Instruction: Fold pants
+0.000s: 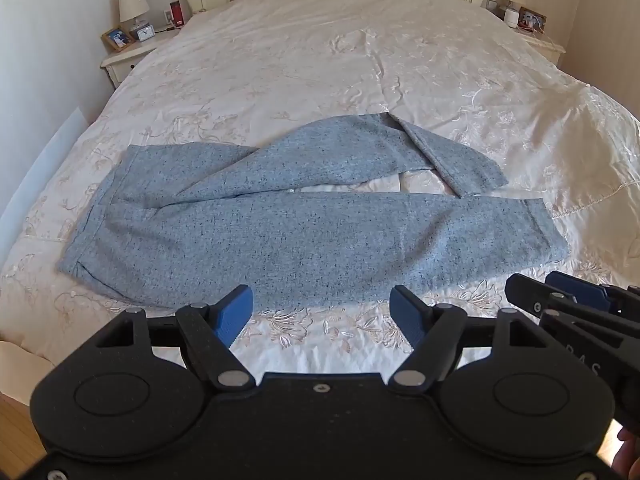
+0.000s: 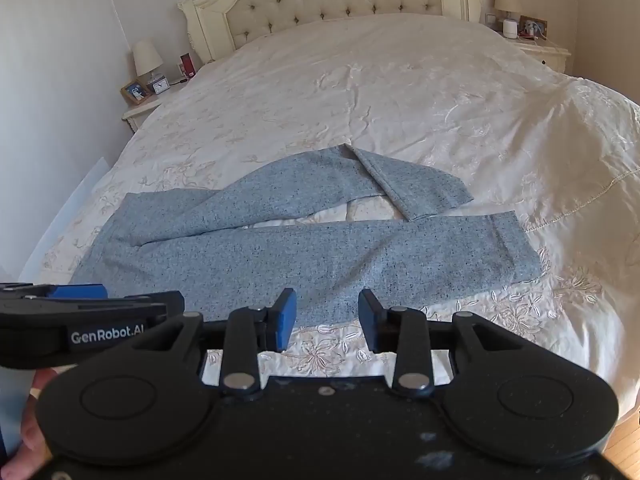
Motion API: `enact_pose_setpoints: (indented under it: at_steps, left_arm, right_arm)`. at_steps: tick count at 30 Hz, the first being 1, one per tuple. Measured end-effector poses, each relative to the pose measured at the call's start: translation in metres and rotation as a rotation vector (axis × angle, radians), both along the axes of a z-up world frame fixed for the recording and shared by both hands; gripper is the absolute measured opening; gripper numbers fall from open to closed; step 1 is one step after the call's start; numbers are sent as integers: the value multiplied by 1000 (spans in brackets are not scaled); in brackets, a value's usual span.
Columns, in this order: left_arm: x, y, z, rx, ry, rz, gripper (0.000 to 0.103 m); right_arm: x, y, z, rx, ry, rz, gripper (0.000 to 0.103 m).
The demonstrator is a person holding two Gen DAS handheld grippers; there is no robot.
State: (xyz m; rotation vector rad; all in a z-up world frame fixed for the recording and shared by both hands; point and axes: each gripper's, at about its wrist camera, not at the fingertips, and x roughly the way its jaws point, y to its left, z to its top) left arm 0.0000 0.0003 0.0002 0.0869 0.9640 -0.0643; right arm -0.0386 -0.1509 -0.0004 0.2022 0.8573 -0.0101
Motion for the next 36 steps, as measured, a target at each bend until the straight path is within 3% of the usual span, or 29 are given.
enact_pose_setpoints:
  at_steps: [23,36]
  left_arm:
    - [0,5,-7,11,21,0,76]
    - [32,38,-46,-22,89,35,76]
  right_arm:
    - [-3,3,0,-6,5,15,37]
    - [19,15,-46,-21,172,-58,37]
